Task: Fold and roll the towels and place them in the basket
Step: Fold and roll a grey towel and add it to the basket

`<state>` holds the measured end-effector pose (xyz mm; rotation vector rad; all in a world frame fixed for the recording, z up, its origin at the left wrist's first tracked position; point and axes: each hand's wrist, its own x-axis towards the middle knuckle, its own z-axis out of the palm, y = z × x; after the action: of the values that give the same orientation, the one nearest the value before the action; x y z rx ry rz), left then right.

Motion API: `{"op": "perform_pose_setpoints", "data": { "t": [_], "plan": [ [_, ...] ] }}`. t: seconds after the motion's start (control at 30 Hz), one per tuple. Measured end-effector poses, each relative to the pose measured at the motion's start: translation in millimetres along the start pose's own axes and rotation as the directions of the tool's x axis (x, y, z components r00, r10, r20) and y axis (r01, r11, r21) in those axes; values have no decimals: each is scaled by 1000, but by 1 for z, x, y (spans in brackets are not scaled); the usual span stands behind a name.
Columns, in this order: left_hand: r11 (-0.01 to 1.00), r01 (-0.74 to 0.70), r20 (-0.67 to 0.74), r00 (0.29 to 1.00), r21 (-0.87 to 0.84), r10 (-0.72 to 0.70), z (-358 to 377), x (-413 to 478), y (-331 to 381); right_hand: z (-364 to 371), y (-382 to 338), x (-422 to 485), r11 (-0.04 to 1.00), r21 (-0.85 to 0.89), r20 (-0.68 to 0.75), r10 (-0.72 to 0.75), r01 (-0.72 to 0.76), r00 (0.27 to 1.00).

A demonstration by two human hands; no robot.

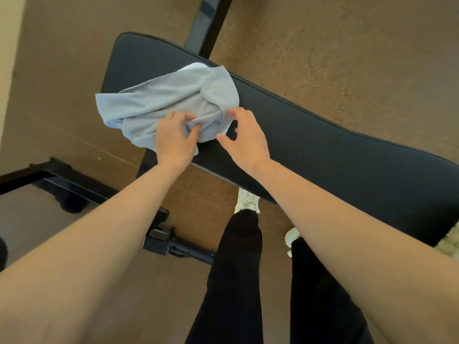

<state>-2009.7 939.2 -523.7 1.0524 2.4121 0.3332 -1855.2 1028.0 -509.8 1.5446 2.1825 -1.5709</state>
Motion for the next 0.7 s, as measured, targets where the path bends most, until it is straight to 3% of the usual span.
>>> {"op": "perform_pose_setpoints", "data": {
  "t": [0.1,0.33,0.5,0.63,0.7],
  "plan": [
    [999,-27,13,1000,-42,27,2,-7,2,7,-11,18,997,-53,-104,59,-65,993],
    [992,-82,59,994,-96,87,5,-13,-3,-4,-13,37,961,91,-183,272,-260,945],
    [995,-39,52,998,-92,44,5,-9,6,-15,-9,36,946,157,-63,295,-282,954],
    [997,-11,83,996,-82,18,5,-7,14,-13,-14,39,969,-87,-16,229,-229,973],
    [997,-18,104,994,-72,26,3,-6,13,-15,-15,41,966,-72,3,251,-250,968]
  ]
}}
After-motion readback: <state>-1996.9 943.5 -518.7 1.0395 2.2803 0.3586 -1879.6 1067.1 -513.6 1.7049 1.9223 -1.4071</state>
